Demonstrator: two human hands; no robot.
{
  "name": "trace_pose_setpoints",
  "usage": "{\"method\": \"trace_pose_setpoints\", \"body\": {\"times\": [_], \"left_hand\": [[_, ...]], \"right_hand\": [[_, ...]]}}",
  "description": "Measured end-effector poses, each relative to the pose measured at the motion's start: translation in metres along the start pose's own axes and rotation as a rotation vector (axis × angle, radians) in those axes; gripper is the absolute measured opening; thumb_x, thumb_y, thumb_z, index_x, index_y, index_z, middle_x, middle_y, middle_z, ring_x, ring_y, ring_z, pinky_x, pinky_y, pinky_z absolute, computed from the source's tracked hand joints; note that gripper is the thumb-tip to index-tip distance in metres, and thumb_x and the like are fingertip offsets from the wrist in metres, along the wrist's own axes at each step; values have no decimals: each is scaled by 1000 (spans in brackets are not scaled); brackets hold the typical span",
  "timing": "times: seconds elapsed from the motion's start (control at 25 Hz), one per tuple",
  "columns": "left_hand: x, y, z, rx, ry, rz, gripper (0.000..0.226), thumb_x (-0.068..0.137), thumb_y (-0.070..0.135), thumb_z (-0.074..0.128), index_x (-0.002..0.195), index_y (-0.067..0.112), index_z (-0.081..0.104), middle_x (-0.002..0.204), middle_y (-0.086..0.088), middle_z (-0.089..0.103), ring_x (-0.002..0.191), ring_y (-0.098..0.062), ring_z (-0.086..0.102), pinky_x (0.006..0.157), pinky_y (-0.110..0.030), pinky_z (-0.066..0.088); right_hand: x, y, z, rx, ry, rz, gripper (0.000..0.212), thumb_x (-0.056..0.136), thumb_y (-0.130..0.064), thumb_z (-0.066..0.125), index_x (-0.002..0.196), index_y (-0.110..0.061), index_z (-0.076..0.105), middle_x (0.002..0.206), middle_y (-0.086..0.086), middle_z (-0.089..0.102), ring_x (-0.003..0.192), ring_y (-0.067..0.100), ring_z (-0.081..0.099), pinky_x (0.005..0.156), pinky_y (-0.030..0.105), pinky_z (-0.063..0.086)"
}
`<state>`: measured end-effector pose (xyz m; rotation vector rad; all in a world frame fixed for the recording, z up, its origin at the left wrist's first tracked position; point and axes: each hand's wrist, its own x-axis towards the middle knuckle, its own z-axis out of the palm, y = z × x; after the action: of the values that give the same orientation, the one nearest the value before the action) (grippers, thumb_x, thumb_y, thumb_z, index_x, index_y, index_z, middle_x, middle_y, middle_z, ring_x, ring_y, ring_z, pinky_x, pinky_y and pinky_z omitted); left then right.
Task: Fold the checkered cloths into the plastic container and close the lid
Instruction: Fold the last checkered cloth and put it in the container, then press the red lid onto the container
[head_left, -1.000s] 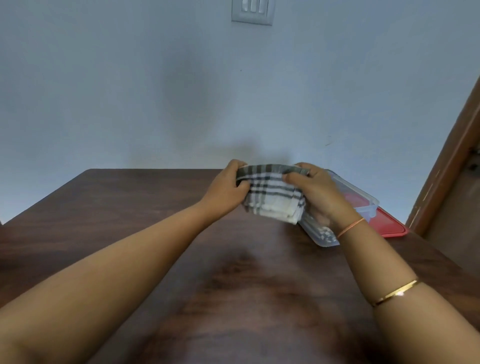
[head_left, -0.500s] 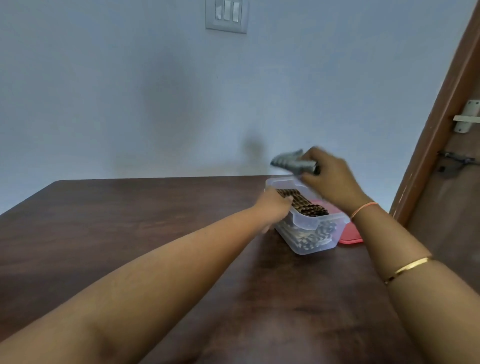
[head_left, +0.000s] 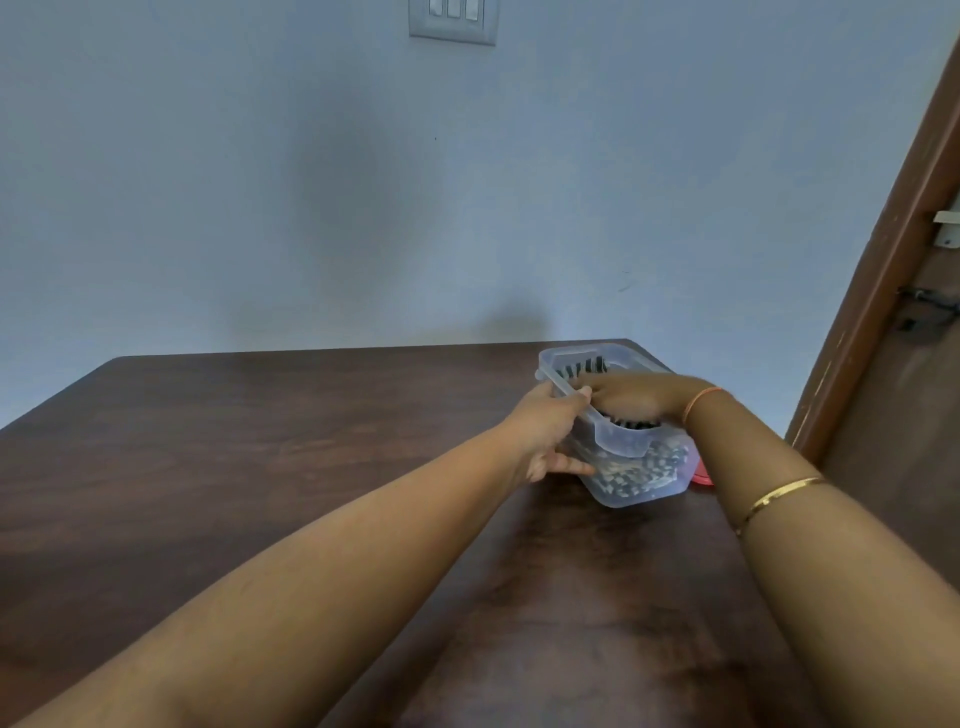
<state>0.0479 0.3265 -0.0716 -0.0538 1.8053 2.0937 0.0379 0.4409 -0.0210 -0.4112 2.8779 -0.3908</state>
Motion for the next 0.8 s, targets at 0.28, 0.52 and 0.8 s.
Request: {"method": "trace_pose_setpoints", "body": {"times": [0.28,0.52,0.8], "left_hand": [[1,-1,1,-42,31,-34,46,91,29,58,131,14,40,136,-14,48,117,-41,54,63,-46,59],[-2,1,2,-27,35,-8,32,96,23,52,126,25,41,135,-9,50,118,-40,54,76,-50,55],[-2,0,2,5,-5,-16,27,98,25,46,125,28,45,136,-9,52,115,-40,57,77,-51,56]], "right_hand": [[0,2,5,164,48,13,33,98,-15,39,124,-8,58,129,12,58,114,23,54,97,31,40],[-6,66,-4,657,1195,243,26,89,-4,42,102,-5,65,104,17,70,95,28,63,84,30,47],[-3,137,46,272,456,658,49,81,-35,57,119,-5,56,127,22,56,118,39,51,102,41,42]]}}
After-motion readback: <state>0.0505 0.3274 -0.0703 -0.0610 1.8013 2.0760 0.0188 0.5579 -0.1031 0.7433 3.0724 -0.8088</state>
